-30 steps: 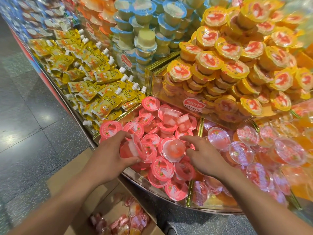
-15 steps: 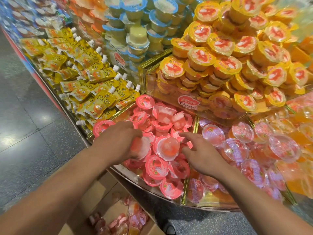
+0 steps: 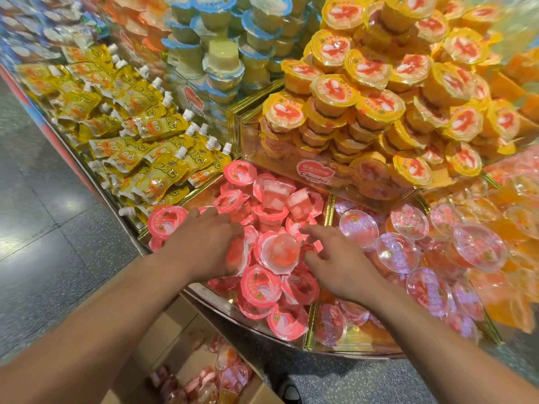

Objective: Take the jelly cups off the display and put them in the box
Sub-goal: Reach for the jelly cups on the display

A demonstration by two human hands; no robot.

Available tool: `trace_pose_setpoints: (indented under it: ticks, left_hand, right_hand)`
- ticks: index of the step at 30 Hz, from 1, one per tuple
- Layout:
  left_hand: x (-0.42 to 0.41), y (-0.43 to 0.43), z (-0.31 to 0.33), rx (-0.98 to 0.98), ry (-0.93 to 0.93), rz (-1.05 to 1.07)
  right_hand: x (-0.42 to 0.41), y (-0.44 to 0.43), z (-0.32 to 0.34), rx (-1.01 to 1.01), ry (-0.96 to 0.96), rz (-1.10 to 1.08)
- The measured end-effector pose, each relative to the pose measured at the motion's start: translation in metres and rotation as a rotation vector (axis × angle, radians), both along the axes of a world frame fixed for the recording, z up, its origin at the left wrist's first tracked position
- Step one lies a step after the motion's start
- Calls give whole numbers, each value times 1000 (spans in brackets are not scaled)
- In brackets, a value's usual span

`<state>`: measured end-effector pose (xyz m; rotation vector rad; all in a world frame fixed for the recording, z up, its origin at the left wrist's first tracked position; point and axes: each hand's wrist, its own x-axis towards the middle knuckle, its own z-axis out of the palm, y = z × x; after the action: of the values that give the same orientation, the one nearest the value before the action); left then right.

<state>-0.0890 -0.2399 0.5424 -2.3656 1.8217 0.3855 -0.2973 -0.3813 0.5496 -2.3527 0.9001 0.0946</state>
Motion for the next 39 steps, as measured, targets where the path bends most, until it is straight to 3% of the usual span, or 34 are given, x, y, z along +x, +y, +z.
trace_pose_setpoints:
  ticks: [13,20,26,31,35,39]
  left_hand:
    - [-1,4,-3,-8,84,25]
    - [14,10,-5,-75,259,185]
    - [11,4,-4,-54,203,130]
    - [25,4,10,-149,414,270]
    - [38,7,32,-303,606,384]
    - [30,5,38,-483,975,550]
  right_hand:
    - [1,4,1,-17,-24,12]
    - [2,6,3,3,-23,7]
    - [0,5,1,17,-8,-4]
    - [-1,1,0,-8,-57,-77]
    - [9,-3,11,21,-271,-214]
    - [33,-2,24,428,-479,-367]
